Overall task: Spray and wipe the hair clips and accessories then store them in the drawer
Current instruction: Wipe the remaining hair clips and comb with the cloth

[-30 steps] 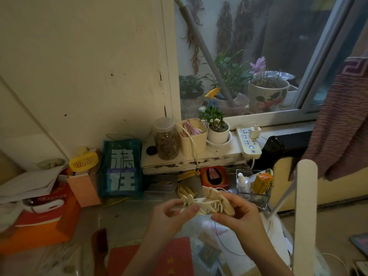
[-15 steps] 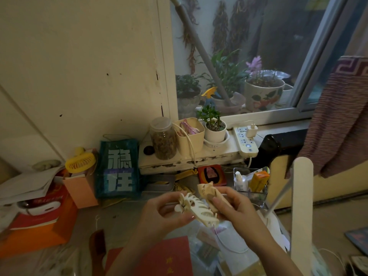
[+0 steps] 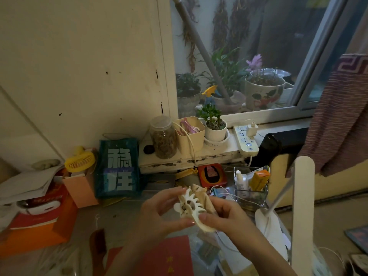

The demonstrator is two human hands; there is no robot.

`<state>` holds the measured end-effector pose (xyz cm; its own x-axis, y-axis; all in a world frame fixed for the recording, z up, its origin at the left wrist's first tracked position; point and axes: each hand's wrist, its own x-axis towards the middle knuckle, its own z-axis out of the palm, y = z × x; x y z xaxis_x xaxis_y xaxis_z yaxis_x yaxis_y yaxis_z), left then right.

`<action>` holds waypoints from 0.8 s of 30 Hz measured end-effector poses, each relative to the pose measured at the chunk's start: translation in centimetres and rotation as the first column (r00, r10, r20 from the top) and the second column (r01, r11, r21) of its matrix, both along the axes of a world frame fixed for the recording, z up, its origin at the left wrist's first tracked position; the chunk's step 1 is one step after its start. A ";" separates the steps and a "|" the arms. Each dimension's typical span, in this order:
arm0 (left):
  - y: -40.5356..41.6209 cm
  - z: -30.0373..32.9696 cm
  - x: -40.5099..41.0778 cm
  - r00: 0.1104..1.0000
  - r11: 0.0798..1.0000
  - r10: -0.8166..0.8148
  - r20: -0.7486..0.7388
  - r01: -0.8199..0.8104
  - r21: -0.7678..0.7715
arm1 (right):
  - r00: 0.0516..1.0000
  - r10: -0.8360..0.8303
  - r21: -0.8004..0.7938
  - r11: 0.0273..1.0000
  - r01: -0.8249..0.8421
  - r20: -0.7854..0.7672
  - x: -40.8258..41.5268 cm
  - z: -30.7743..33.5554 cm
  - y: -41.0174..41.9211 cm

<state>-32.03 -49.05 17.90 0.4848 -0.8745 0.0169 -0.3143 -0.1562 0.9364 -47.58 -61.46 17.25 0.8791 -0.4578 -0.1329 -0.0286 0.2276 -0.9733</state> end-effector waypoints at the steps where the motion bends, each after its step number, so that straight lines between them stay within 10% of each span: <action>1: 0.0 0.1 0.0 0.999 1.000 -0.005 -0.036 0.005 0.009 | 1.000 -0.014 -0.001 1.000 0.014 0.004 0.1 -0.1 0.1; 10: -0.7 1.3 -1.0 0.912 0.985 0.167 -0.374 -0.139 0.101 | 0.983 -0.180 -0.099 0.978 0.183 0.031 0.7 -0.7 1.3; 24: -0.3 0.9 -1.1 0.861 0.970 0.237 -0.450 -0.187 0.153 | 0.946 -0.304 -0.335 0.885 0.323 0.110 0.8 -1.2 0.1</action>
<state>-33.09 -49.31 18.76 0.5890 -0.7346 -0.3368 0.2014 -0.2702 0.9415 -46.79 -61.35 16.06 0.6834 -0.7191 0.1260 0.0427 -0.1329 -0.9902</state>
